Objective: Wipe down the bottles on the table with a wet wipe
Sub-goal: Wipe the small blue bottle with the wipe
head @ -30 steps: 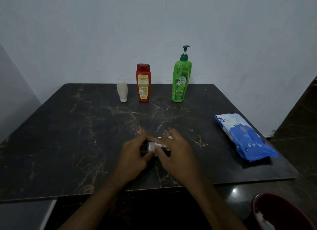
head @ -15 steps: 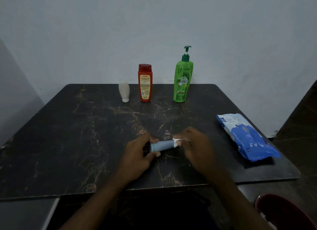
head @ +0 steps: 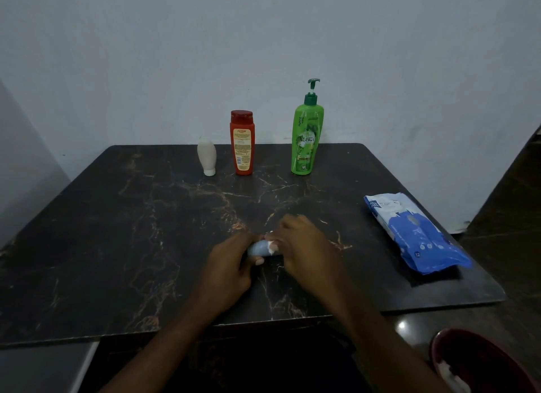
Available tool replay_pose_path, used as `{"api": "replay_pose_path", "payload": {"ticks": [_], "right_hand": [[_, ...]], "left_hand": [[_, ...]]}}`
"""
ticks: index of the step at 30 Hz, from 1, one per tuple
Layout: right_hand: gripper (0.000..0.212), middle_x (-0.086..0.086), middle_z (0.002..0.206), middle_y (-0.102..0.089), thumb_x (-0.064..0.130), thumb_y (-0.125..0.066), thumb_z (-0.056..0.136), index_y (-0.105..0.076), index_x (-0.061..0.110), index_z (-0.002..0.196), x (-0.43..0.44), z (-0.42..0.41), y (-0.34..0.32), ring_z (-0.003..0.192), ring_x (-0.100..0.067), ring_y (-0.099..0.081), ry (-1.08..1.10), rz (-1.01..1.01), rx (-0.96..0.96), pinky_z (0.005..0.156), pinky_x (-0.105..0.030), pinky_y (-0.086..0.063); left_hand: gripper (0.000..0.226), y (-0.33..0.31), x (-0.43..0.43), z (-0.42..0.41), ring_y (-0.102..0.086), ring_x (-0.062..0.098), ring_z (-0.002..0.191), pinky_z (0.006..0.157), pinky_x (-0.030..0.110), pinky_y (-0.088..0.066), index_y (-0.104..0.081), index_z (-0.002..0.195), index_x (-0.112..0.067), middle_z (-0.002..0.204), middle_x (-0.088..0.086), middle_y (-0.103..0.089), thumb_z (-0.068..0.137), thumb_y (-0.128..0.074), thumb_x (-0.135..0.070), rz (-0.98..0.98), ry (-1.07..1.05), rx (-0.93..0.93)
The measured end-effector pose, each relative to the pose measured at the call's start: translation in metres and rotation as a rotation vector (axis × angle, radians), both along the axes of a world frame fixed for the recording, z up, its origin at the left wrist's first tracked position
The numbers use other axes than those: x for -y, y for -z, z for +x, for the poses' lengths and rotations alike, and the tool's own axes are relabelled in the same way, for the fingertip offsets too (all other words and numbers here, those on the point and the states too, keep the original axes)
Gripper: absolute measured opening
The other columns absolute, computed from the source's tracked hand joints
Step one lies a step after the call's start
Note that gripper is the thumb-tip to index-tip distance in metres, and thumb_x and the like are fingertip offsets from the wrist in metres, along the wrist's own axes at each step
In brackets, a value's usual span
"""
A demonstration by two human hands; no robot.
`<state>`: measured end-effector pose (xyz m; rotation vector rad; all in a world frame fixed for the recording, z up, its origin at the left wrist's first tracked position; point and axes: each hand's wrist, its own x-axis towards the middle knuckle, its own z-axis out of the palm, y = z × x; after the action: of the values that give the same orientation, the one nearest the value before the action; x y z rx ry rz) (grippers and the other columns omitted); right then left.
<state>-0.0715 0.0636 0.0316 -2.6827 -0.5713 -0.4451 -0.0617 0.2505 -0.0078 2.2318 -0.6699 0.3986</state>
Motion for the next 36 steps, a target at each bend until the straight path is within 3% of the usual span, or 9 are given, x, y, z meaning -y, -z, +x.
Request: {"api": "replay_pose_path", "payload": {"ticks": [2, 5, 9, 14, 19, 23, 32, 36], "right_hand": [[0.026, 0.002, 0.110, -0.061, 0.007, -0.064, 0.087, -0.072, 0.021, 0.108, 0.004, 0.005, -0.003, 0.097, -0.011, -0.049, 0.002, 0.139, -0.021, 0.085, -0.023, -0.036], [0.023, 0.012, 0.093, -0.066, 0.011, -0.069, 0.087, -0.074, 0.033, 0.090, 0.023, 0.010, 0.003, 0.087, -0.002, -0.059, 0.072, 0.598, -0.119, 0.088, -0.030, -0.049], [0.019, 0.008, 0.094, -0.074, 0.009, -0.076, 0.081, -0.078, 0.019, 0.098, 0.034, 0.008, 0.010, 0.089, -0.006, -0.069, 0.055, 0.870, -0.133, 0.080, -0.025, -0.055], [0.020, 0.004, 0.099, -0.076, 0.006, -0.073, 0.083, -0.076, 0.013, 0.102, 0.022, 0.005, 0.019, 0.096, -0.010, -0.070, 0.126, 1.193, -0.150, 0.083, -0.027, -0.057], [0.023, 0.006, 0.100, -0.075, 0.006, -0.072, 0.084, -0.075, 0.021, 0.100, 0.005, 0.004, 0.023, 0.096, -0.007, -0.070, 0.258, 1.358, -0.112, 0.076, -0.024, -0.058], [0.021, 0.009, 0.096, -0.076, 0.011, -0.075, 0.083, -0.076, 0.027, 0.097, -0.008, -0.001, 0.023, 0.087, -0.010, -0.072, 0.331, 1.438, -0.075, 0.070, -0.026, -0.058], [0.016, 0.003, 0.082, -0.077, 0.013, -0.072, 0.087, -0.076, 0.016, 0.103, -0.054, -0.015, 0.020, 0.077, -0.013, -0.073, 0.346, 1.547, -0.071, 0.067, -0.023, -0.057], [0.013, -0.003, 0.081, -0.076, 0.016, -0.070, 0.089, -0.077, 0.017, 0.100, -0.069, -0.017, 0.026, 0.075, -0.019, -0.073, 0.328, 1.507, -0.090, 0.068, -0.037, -0.060]], "left_hand": [[0.027, -0.002, -0.002, 0.000, -0.066, 0.004, 0.091, 0.077, 0.028, -0.054, -0.070, 0.112, -0.021, 0.101, -0.010, -0.071, 0.087, -0.071, -0.010, -0.044, -0.011, 0.008], [0.036, -0.008, -0.002, -0.001, -0.067, 0.003, 0.092, 0.076, 0.018, -0.053, -0.072, 0.109, -0.027, 0.098, -0.014, -0.074, 0.086, -0.075, 0.001, -0.152, -0.034, -0.038], [0.047, -0.013, -0.003, -0.001, -0.070, 0.002, 0.096, 0.081, 0.010, -0.050, -0.069, 0.108, -0.040, 0.101, -0.019, -0.075, 0.087, -0.074, 0.001, -0.260, -0.024, -0.139], [0.034, -0.017, -0.006, -0.001, -0.071, 0.003, 0.095, 0.080, 0.013, -0.053, -0.072, 0.110, -0.035, 0.102, -0.019, -0.076, 0.091, -0.073, -0.007, -0.325, -0.006, -0.241], [0.020, -0.017, -0.009, 0.000, -0.075, 0.016, 0.093, 0.080, 0.025, -0.059, -0.075, 0.112, -0.019, 0.101, -0.004, -0.079, 0.094, -0.070, -0.013, -0.443, 0.013, -0.315], [0.025, -0.017, -0.009, 0.001, -0.077, 0.028, 0.093, 0.085, 0.036, -0.063, -0.072, 0.116, -0.006, 0.106, 0.008, -0.078, 0.093, -0.067, -0.015, -0.615, 0.041, -0.421], [0.024, -0.019, -0.007, 0.001, -0.077, 0.031, 0.092, 0.081, 0.030, -0.063, -0.070, 0.110, 0.001, 0.097, 0.014, -0.078, 0.098, -0.063, -0.019, -0.693, 0.038, -0.519], [0.020, -0.022, -0.007, 0.000, -0.077, 0.025, 0.086, 0.073, 0.024, -0.060, -0.071, 0.103, 0.001, 0.092, 0.014, -0.078, 0.099, -0.062, -0.017, -0.688, 0.026, -0.503]]}}
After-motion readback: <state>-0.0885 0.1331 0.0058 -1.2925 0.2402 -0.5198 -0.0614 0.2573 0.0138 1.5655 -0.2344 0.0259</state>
